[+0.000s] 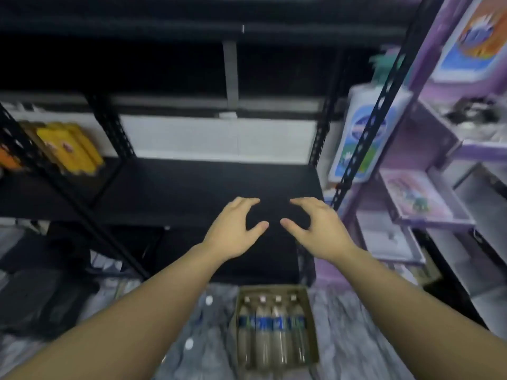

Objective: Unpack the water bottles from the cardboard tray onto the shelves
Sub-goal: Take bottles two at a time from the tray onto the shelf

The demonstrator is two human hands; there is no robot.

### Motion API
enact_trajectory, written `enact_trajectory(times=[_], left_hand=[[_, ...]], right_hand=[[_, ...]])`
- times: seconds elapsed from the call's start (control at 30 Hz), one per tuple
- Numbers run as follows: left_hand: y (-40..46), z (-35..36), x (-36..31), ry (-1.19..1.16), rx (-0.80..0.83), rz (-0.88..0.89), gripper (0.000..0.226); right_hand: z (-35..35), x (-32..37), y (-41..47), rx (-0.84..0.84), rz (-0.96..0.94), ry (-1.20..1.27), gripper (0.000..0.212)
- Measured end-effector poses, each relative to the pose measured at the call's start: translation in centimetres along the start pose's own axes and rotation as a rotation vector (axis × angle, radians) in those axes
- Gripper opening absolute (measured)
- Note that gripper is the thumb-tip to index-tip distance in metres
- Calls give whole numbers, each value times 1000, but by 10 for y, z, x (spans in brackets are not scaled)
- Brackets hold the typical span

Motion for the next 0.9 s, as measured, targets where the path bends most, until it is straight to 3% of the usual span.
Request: enact_trajectory(times=[0.2, 0.4, 0.63, 0.73, 0.9], left_hand=[[-100, 114, 69, -164, 232, -199, 64], [-163, 202, 122, -201, 379, -338, 58], [-188, 339, 199, -285, 473, -465, 61], [-193, 428, 248, -299, 532, -515, 57], [-181, 555, 332, -274, 456, -543, 52]], right_hand=[[127, -73, -74, 234, 255, -32, 60], [209, -141, -108, 334, 425, -64, 57], [340, -263, -95, 496, 520, -71, 83], [413, -325, -80, 581, 576, -38, 70], [529, -417, -37, 595, 563, -38, 59]])
Point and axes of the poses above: each hand's wrist, its own y-axis towards the middle knuckle, its own z-axis out of the palm, x = y × z, the point moved 6 cm from there along y, towards the middle knuckle, and after that the axes turned 14 degrees about z, right-handed, at the moved point
